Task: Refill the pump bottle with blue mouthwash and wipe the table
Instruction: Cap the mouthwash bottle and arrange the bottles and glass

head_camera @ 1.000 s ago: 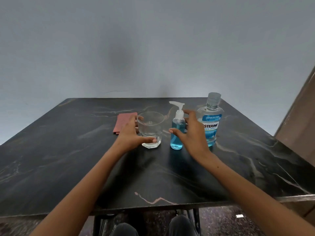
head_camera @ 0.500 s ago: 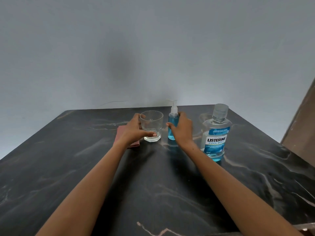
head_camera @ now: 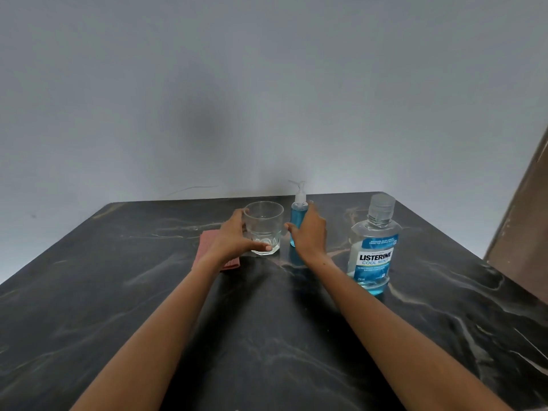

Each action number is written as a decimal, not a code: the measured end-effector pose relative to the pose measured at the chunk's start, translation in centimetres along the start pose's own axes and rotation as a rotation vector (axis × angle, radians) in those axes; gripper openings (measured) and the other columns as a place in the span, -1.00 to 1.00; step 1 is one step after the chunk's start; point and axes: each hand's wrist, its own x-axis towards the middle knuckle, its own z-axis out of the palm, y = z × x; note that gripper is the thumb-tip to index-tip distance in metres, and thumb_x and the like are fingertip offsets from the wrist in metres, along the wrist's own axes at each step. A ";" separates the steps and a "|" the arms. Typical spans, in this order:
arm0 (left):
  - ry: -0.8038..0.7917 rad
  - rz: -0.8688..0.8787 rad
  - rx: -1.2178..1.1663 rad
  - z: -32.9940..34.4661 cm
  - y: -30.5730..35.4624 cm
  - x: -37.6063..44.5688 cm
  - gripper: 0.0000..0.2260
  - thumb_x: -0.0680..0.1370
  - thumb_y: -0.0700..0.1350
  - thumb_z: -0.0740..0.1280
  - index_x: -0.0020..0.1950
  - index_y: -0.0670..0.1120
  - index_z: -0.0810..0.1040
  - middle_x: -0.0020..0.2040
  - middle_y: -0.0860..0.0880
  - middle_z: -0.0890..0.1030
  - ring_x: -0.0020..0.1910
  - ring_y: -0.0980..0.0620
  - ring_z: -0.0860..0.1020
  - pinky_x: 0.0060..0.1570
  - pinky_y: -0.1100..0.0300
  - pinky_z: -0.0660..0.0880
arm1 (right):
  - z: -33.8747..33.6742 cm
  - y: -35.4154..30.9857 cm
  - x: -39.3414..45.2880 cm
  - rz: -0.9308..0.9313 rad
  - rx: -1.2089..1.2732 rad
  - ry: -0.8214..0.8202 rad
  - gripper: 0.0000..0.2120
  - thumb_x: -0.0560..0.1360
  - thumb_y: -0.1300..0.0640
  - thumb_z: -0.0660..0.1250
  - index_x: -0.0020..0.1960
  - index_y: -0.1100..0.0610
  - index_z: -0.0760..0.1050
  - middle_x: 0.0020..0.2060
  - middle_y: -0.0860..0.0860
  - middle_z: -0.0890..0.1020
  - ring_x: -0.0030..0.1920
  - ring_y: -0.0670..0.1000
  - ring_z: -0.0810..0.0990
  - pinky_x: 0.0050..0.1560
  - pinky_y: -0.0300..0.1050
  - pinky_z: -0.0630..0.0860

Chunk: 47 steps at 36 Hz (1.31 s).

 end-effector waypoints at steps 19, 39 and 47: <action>0.378 0.114 -0.166 2.3 1.0 -10.6 -0.68 0.39 -0.11 0.50 0.04 -0.03 0.46 -0.07 0.02 0.60 -0.09 0.09 0.59 -0.19 0.40 0.44 | -12.8 0.4 -14.3 -0.189 -0.157 -0.198 -0.76 0.38 0.02 0.47 0.02 -0.05 0.55 -0.10 -0.14 0.65 -0.13 -0.19 0.61 -0.05 -0.11 0.59; 0.362 0.106 -0.191 2.7 -0.4 -11.1 -0.76 0.42 -0.20 0.47 0.04 -0.14 0.52 -0.04 -0.10 0.63 -0.08 -0.04 0.61 -0.01 0.12 0.52 | -12.3 2.8 -10.7 0.006 -0.029 0.097 -0.15 0.32 0.19 0.53 0.41 0.23 0.07 0.31 0.13 0.33 0.34 0.11 0.37 0.36 0.02 0.38; 0.377 0.126 -0.166 2.6 -0.2 -11.4 -0.77 0.41 -0.19 0.47 0.02 -0.11 0.53 -0.07 -0.06 0.63 -0.10 0.01 0.62 -0.09 0.17 0.54 | -10.4 3.0 -7.5 0.020 -0.104 0.107 -0.16 0.35 0.18 0.52 0.42 0.28 0.06 0.33 0.18 0.28 0.33 0.15 0.35 0.38 -0.02 0.33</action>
